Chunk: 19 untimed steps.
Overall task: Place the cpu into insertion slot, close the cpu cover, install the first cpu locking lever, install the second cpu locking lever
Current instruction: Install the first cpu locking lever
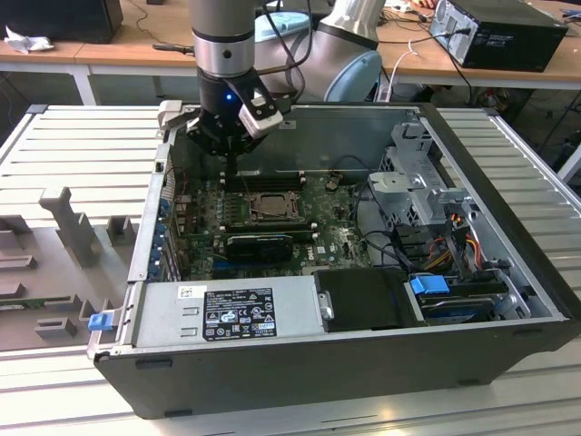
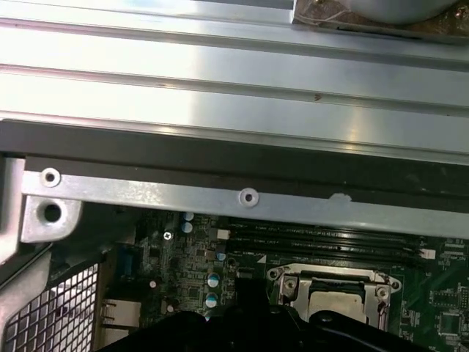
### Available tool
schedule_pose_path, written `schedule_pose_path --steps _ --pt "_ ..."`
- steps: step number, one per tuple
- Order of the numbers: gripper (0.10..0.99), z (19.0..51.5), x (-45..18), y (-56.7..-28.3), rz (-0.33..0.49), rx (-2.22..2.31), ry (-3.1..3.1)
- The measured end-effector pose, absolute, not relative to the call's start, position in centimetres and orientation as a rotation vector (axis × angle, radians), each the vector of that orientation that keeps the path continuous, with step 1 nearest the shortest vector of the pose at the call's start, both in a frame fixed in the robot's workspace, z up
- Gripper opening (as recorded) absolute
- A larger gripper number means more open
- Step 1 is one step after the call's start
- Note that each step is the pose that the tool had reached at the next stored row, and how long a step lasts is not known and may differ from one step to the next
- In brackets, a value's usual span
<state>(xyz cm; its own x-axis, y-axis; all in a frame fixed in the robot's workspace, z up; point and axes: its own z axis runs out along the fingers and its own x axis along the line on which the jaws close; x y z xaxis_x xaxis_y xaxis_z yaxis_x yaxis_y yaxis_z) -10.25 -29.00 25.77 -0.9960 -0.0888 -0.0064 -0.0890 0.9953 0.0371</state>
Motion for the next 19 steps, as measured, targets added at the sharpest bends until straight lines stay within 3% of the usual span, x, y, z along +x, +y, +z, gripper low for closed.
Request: schedule_pose_path --steps 19 --pt "0.106 25.8 -7.3 -29.0 0.058 -0.139 3.133"
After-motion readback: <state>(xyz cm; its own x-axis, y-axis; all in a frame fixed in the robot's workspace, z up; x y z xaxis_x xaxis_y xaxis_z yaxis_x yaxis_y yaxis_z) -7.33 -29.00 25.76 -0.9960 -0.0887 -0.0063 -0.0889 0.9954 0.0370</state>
